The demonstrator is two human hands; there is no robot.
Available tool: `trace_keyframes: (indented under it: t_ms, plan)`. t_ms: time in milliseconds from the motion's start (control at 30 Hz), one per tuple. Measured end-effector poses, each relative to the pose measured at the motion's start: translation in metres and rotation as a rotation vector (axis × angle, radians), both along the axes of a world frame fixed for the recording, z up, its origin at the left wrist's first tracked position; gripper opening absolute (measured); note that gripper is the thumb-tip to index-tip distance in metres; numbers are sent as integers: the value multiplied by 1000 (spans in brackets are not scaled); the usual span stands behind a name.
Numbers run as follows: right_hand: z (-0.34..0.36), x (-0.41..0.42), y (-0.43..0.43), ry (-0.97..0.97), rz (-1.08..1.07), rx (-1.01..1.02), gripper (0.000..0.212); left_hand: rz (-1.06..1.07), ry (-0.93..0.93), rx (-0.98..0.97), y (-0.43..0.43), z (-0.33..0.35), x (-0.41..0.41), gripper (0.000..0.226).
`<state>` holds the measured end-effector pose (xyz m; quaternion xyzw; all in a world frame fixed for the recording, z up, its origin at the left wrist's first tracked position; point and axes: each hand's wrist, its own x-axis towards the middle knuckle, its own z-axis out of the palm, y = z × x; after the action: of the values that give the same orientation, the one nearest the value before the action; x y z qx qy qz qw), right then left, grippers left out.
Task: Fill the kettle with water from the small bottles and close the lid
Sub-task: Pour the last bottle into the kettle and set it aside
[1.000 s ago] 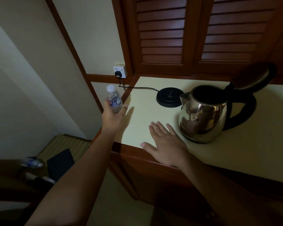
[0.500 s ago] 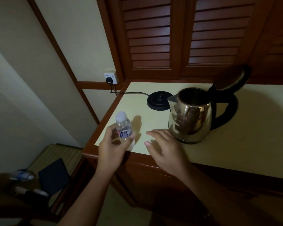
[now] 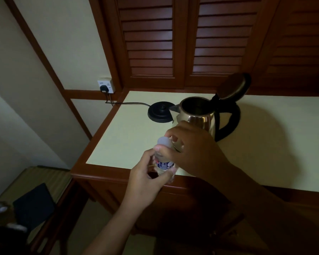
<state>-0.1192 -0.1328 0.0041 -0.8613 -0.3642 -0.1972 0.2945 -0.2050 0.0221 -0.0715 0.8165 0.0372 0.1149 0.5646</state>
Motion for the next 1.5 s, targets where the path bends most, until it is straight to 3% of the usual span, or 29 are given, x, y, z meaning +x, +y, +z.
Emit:
trace_keyframes:
  t_ms: [200,300,500,567,967,1133,1300,1500]
  plan:
    - [10,6,-1,-26,28,-71,32,7,-19,50,-9,-1,5,57]
    - [16,6,-2,27,61,-143,37,11,-19,46,-7,-1,5,50]
    - [33,3,-6,75,147,-347,23,-123,22,8,5,-3,12,48]
    - [35,6,-7,90,157,-407,31,-145,34,0,6,-4,14,50]
    - [35,9,-12,193,291,-420,72,-162,6,20,9,-13,18,50]
    - [38,-2,-3,254,221,-305,54,-152,21,21,10,-9,15,49]
    - [24,4,10,48,-8,-222,41,-127,72,67,13,-7,15,49]
    - [16,7,1,152,95,-60,31,-109,70,55,13,-8,15,51]
